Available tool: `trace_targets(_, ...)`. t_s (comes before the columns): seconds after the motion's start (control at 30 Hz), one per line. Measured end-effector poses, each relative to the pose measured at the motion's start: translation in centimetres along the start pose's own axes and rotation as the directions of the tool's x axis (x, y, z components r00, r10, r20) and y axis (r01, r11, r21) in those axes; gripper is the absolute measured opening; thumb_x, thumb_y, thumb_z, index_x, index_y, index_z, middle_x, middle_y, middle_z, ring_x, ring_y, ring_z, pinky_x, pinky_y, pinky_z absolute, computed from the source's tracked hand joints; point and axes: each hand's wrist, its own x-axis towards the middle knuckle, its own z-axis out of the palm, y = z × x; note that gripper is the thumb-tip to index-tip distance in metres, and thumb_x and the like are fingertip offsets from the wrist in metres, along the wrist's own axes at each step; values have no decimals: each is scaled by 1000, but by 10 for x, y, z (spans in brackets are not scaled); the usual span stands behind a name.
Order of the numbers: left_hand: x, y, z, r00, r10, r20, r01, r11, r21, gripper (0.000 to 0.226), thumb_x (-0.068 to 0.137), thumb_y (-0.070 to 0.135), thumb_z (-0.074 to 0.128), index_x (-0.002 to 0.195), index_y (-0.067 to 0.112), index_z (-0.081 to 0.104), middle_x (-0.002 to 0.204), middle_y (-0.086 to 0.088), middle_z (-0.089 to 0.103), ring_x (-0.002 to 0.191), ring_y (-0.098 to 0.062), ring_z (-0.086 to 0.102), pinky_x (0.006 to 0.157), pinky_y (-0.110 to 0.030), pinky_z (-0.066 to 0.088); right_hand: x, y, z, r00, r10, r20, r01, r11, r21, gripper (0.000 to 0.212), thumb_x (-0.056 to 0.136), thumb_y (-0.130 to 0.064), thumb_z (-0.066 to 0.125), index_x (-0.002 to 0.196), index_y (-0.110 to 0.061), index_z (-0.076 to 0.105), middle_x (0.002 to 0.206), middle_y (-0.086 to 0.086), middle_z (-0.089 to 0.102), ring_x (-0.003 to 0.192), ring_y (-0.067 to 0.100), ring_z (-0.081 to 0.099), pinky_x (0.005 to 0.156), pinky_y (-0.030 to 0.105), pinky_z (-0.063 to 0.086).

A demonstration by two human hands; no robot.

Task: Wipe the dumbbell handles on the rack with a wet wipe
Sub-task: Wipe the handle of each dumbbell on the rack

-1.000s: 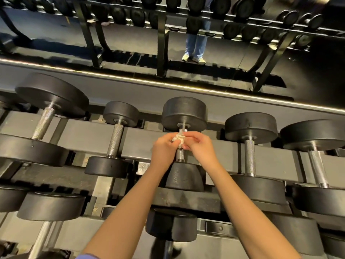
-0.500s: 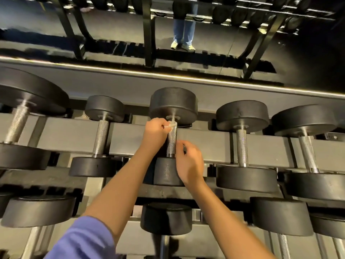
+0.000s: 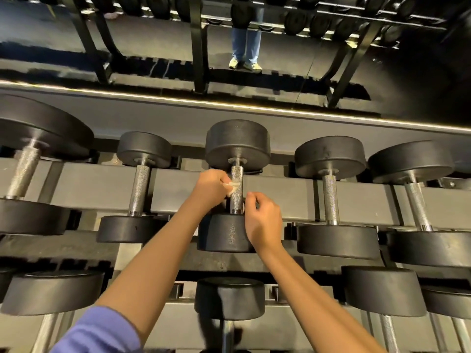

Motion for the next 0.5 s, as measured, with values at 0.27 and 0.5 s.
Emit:
trace_targets(0.27,-16,-4,1,1000,16,-21,-17,999,-34,18,85,9,62,69,15,57,65,2,53,64,-13,50,55,-20,38,0,-2,1,998,45,-50,-48,997,-58,27,96,-27,44,76,-19,59,71,-2,56,69,17,52,59,28,33)
trace_targets(0.5,-20,-12,-6,963,3,268,-8,1000,17,10,80,6,70,78,13,65,74,0,58,75,-15,53,65,-23,40,0,-3,-1,998,53,-32,-56,993,-101,32,97,-29,43,97,-9,68,91,6,66,81,19,55,66,27,35)
